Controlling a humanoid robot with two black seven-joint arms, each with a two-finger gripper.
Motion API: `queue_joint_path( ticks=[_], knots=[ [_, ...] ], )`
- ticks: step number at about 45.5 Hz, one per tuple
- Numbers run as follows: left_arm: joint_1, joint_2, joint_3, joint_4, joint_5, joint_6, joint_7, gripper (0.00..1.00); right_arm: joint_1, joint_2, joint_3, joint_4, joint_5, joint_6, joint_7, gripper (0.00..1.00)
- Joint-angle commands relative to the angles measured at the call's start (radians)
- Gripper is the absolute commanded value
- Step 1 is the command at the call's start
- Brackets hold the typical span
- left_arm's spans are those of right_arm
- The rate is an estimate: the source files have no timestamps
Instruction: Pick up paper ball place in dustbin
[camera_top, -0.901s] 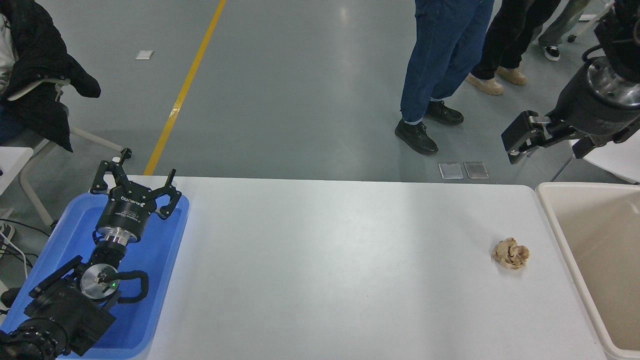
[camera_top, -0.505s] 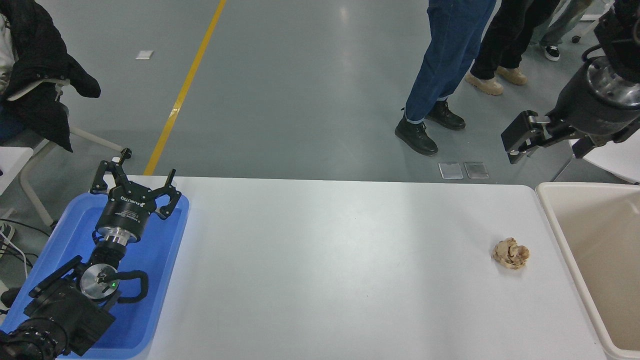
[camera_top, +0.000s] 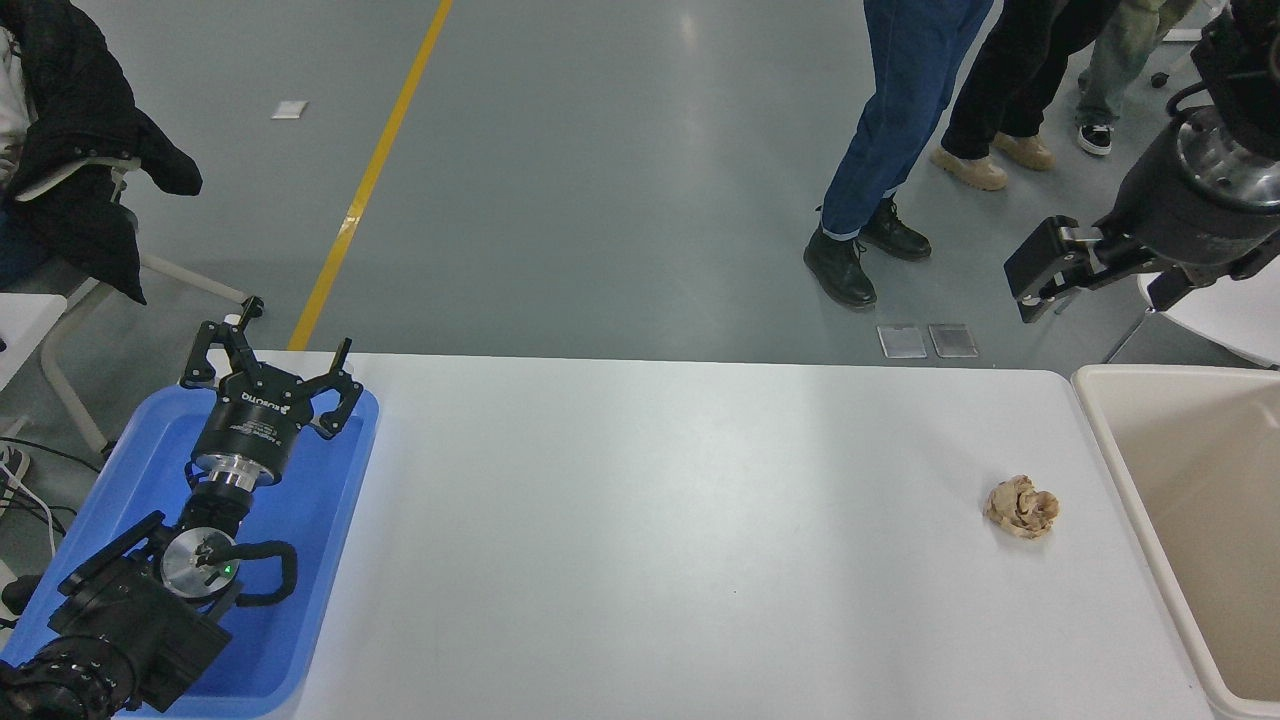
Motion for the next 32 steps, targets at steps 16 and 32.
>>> queue_joint_path(
  ticks=[16,32],
  knots=[
    [0.002,0.001,0.0,0.0,0.0,0.0,-0.001,1.0,-0.009,-0.023,-0.077,0.0,0.009,0.0,0.003,1.0],
    [0.002,0.0,0.0,0.0,-0.002,0.0,-0.001,1.0,-0.048,-0.025,-0.08,-0.005,0.048,0.0,0.006,1.0]
  ],
)
